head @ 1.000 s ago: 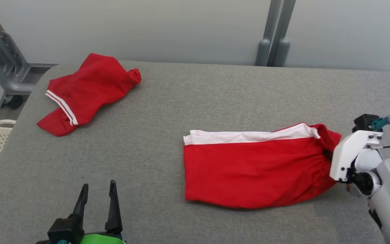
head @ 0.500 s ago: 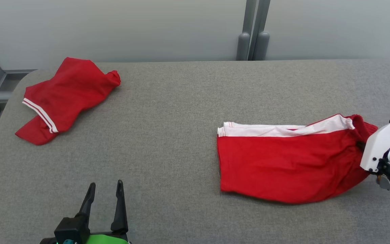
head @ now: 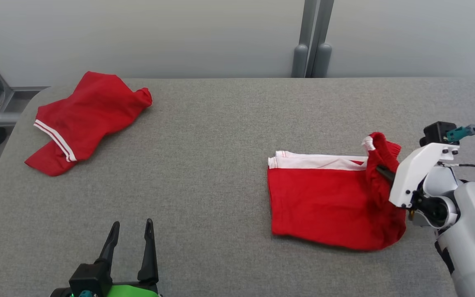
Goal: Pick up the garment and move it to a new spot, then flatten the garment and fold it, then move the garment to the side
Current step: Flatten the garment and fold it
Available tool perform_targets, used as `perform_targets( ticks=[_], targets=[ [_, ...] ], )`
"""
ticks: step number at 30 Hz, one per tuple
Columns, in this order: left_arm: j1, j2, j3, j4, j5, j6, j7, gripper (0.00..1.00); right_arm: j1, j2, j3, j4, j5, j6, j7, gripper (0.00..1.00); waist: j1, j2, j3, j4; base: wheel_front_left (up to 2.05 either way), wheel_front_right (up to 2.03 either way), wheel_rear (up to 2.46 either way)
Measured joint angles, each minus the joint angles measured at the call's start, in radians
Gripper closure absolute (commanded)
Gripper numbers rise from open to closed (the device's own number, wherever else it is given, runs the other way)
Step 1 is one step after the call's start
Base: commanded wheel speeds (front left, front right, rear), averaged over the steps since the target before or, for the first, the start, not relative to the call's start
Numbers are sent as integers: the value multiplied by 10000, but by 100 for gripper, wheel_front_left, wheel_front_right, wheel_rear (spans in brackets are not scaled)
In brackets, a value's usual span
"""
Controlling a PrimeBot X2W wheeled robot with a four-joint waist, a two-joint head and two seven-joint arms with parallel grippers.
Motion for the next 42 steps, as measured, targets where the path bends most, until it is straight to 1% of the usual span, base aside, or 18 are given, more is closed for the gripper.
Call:
perform_targets(
  ticks=[1, 2, 5, 9, 11, 16, 18, 31, 32, 34, 35, 36, 42],
  targets=[
    [0, -2, 2, -2, -4, 0, 0, 0, 28, 105, 33, -115, -40, 0, 31, 100, 0, 0, -2, 23, 0, 0, 0],
    [0, -10, -17, -6, -8, -10, 0, 0, 65, 355, 81, -242, -167, 0, 65, 100, 0, 0, 1, 69, 0, 0, 0],
    [-22, -59, -48, 0, -8, -31, 0, 0, 81, 796, 192, -265, -464, 0, 75, 100, 0, 0, 22, 155, 0, 0, 0],
    [-153, -123, -90, 40, -13, -54, -2, 0, 23, 1419, 414, -75, -686, 0, 121, 100, 0, 0, 69, 317, 0, 0, 0],
    [-210, -163, -107, 86, -17, -102, -2, 0, -92, 1613, 468, 117, -830, 0, 109, 100, 0, 0, 97, 408, 0, 0, 0],
    [-370, -313, -169, 180, 8, -186, -2, 0, -381, 1929, 420, 890, -1210, 0, -136, 100, 0, 0, 165, 679, 0, 0, 0],
    [-419, -399, -159, 242, 15, -230, -2, 0, -559, 2073, 416, 1402, -1396, 0, -276, 100, 0, 0, 199, 850, 0, 0, 0],
    [-454, -631, -42, 389, 194, -407, -2, 0, -1437, 2286, 382, 3492, -2104, 0, -1129, 100, 0, 0, 212, 1305, 0, 0, 0],
    [-458, -642, -21, 401, 215, -428, -2, 0, -1500, 2288, 395, 3622, -2121, 0, -1193, 86, 0, 0, 212, 1321, 0, 0, 0],
    [-461, -663, 6, 424, 217, -449, -2, 0, -1600, 2288, 527, 3804, -1985, 0, -1308, 53, 0, 0, 209, 1347, 0, 0, 0],
    [-461, -675, 25, 435, 226, -468, -2, 0, -1649, 2295, 625, 3896, -1873, 0, -1361, 25, 0, 0, 203, 1350, 0, 0, 0],
    [-461, -683, 40, 449, 244, -474, -2, 0, -1702, 2301, 715, 3973, -1779, 0, -1430, 0, 0, 0, 200, 1348, 0, 0, 0],
    [-461, -713, 128, 477, 267, -522, -2, 0, -1911, 2303, 1312, 4157, -1369, 0, -1739, 0, 0, 0, 159, 1293, 0, 0, 0]
  ],
)
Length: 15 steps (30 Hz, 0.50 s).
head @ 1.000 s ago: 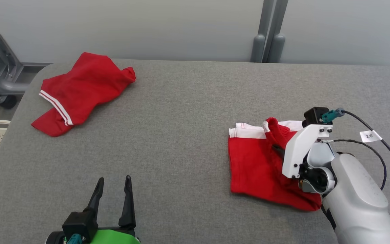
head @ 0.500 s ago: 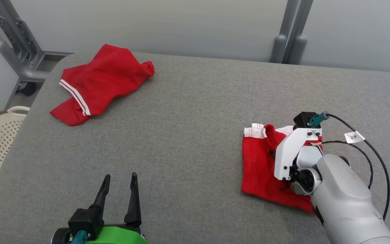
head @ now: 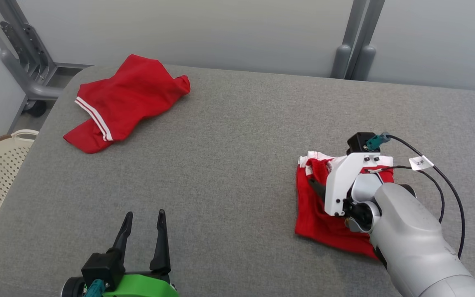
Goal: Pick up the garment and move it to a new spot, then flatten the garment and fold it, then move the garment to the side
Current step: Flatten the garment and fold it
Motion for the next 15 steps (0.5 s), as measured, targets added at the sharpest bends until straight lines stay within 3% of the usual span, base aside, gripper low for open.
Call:
perform_targets(
  ticks=[8, 15],
  targets=[
    [29, -13, 111, 12, 84, -15, 0, 0, -66, 2, 951, -493, 1183, 0, -397, 0, 0, 0, -116, -242, 0, 0, 0],
    [112, 13, 190, -56, 102, -13, 0, 0, -183, 8, 848, -765, 1538, 0, -1018, 0, 0, 0, -209, -552, 0, 0, 0]
  ],
)
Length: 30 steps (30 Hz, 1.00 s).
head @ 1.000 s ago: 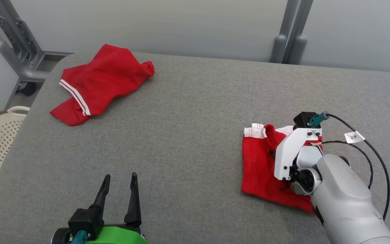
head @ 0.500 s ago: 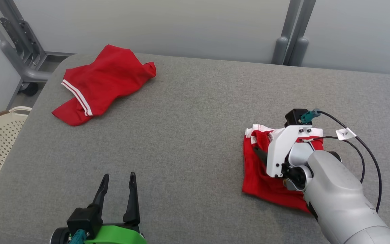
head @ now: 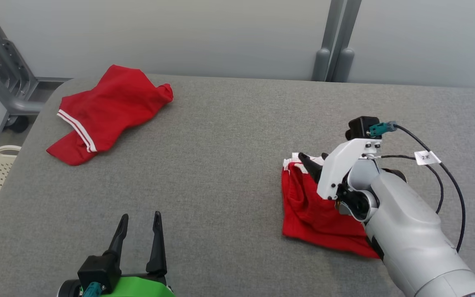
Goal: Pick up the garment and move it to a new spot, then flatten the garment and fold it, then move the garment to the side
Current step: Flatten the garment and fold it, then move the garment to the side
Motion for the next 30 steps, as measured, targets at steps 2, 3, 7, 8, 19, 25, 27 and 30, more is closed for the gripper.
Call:
perform_targets(
  ticks=[2, 3, 7, 8, 19, 25, 27, 30],
  targets=[
    [24, 6, 4, -19, 4, 4, 0, 0, -12, -21, -230, -15, -54, 0, -255, 0, 0, 0, -17, -90, 0, 0, 0],
    [30, 10, 6, -31, 12, 13, 0, 0, -12, -73, -326, -29, -104, 0, -343, 0, 0, 0, -24, -131, 0, 0, 0],
    [44, 58, 13, -79, 15, 29, 0, 0, 76, -462, -692, -205, -188, 0, -560, 0, 0, 0, -60, -288, 0, 0, 0],
    [47, 63, 17, -90, 21, 31, 0, 0, 159, -569, -757, -291, -190, 0, -562, 0, 0, 0, -69, -325, 0, 0, 0],
    [150, 140, -56, -182, 27, 81, 2, 0, 1294, -1678, -1379, -1118, -205, 0, -222, 0, 0, 0, -111, -765, 0, 0, 0],
    [120, 173, -173, -213, 27, 67, 59, 0, 1718, -1707, -1666, -1099, -408, 0, 157, 0, 0, 0, 101, -793, 0, 0, 0],
    [72, 180, -217, -209, 29, 59, 63, 0, 1732, -1672, -1708, -1022, -504, 0, 234, 0, 0, 0, 174, -730, 0, 0, 0],
    [-1, 194, -274, -190, 67, 59, 105, 0, 1728, -1638, -1735, -830, -577, 0, 430, 0, 0, 0, 261, -575, 0, 0, 0]
  ],
)
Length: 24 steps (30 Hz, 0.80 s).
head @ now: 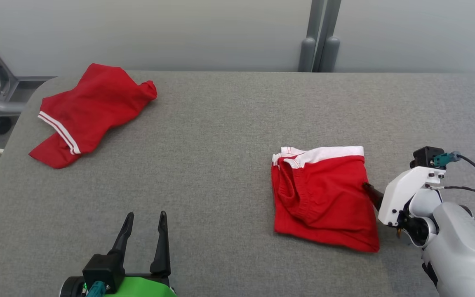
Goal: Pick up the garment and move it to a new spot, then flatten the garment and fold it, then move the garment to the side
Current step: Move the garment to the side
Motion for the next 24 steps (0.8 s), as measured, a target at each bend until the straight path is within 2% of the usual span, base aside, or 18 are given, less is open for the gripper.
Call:
perform_targets(
  ticks=[12, 14, 16, 17, 24],
  targets=[
    [-25, 38, -125, 98, 0, -2, 0, 0, -397, -44, 230, 828, 88, 0, 784, 0, 0, 0, 114, 745, 0, 0, 0],
    [-26, 42, -134, 98, 0, 0, 0, 0, -453, -46, 313, 909, 121, 0, 790, 53, 0, 0, 133, 802, 0, 0, 0],
    [-34, 44, -140, 100, 0, 10, 0, 0, -543, -50, 418, 947, 176, 0, 788, 72, 1, 0, 166, 831, 0, 0, 0],
    [-45, 44, -138, 98, 0, 12, 0, 0, -571, -56, 489, 949, 186, 0, 773, 100, 0, 0, 186, 837, 0, 0, 0],
    [-97, 73, -117, 46, -12, 82, -29, 0, -740, -236, 999, 909, 399, 2, 606, 100, 0, 0, 294, 679, 0, 0, 0]
  ],
)
